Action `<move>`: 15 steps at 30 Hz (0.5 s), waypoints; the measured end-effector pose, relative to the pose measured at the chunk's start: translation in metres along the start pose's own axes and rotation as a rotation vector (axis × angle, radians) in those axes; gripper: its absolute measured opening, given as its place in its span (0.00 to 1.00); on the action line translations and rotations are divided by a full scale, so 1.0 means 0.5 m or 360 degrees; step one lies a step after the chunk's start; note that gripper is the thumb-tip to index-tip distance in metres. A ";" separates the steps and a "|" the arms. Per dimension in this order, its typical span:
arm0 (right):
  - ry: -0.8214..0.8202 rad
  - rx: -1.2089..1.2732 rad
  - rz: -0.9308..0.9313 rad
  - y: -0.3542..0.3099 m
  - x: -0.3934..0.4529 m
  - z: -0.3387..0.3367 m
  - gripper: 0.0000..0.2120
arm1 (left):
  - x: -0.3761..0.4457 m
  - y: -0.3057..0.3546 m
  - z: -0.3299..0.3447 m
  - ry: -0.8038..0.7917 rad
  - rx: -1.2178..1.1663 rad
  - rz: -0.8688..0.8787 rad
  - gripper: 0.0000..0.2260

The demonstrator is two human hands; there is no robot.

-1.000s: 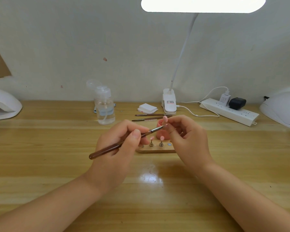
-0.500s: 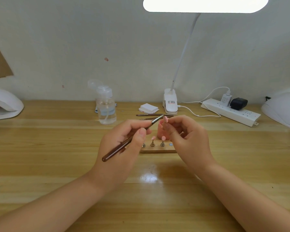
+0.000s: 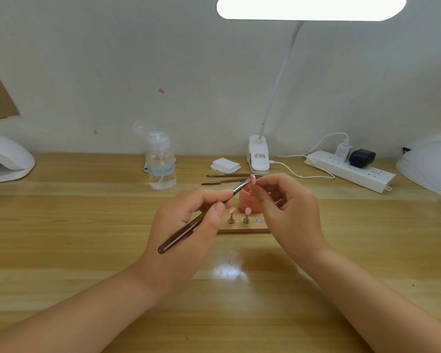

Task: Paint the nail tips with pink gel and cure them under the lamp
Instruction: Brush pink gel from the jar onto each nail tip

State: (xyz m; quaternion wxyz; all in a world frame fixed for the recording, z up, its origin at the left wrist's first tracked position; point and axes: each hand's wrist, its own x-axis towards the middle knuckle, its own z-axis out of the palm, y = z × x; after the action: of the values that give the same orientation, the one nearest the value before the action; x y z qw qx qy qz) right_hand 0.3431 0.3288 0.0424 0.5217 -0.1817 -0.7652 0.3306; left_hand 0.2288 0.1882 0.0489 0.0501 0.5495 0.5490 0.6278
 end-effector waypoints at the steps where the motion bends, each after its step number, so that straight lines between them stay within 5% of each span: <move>1: -0.0004 -0.0009 0.0000 0.001 0.000 -0.001 0.03 | -0.001 0.000 -0.002 0.0007 -0.0010 0.0001 0.10; 15: -0.0029 -0.0049 0.0015 0.008 -0.004 0.003 0.03 | 0.001 0.003 -0.004 0.0082 -0.0147 -0.0061 0.09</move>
State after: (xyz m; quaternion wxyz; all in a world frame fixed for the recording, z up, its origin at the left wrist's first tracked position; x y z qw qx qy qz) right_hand 0.3420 0.3299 0.0378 0.5103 -0.1903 -0.7740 0.3230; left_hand 0.2279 0.1867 0.0511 0.0732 0.5198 0.5310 0.6652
